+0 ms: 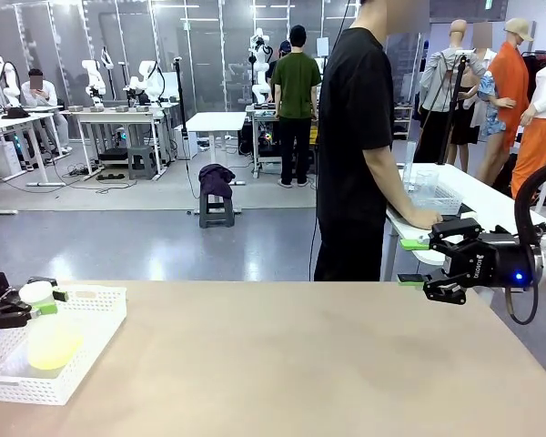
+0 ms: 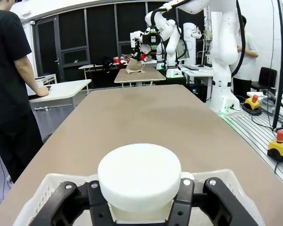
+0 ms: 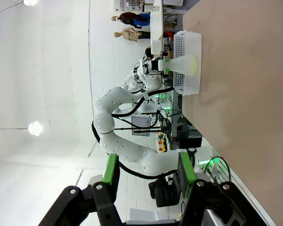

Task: Prepare the solutions needed for the experiment.
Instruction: When the human places the Big flask in the center of the table, pick up the Big flask and place it in the left Organizing basket.

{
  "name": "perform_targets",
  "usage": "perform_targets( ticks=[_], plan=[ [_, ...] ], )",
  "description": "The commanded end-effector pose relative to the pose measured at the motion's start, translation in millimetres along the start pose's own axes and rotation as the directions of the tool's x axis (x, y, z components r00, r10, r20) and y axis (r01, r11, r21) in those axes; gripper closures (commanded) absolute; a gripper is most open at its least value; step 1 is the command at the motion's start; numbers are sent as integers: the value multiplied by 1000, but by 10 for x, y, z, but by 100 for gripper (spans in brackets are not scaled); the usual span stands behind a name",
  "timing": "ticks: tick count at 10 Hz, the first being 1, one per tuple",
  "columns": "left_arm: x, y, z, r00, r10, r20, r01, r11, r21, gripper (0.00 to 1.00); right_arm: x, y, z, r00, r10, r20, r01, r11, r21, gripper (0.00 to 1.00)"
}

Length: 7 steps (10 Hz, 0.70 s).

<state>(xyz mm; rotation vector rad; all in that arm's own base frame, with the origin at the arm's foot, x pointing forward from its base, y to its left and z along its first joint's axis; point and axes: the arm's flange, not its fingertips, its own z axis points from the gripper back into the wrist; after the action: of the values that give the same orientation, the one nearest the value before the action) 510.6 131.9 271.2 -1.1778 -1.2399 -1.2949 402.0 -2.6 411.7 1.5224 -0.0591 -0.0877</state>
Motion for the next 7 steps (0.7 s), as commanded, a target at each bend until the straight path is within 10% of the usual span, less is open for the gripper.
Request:
perform_targets(
  ticks=[1,4,7],
  plan=[
    [9,-46,49,1000,-31,2,31,999,-43,38,-1,7,-3,1000,2,-2,-2,1000,8,37],
    [-28,-98,148,1000,-8,-21,7,999,-34,4,-1,7,-3,1000,2,-2,-2,1000,8,37],
    [-16,-162,250,999,-2,-38,1,1000,-22,0,-1,7,-3,1000,2,-2,-2,1000,8,37]
  ],
)
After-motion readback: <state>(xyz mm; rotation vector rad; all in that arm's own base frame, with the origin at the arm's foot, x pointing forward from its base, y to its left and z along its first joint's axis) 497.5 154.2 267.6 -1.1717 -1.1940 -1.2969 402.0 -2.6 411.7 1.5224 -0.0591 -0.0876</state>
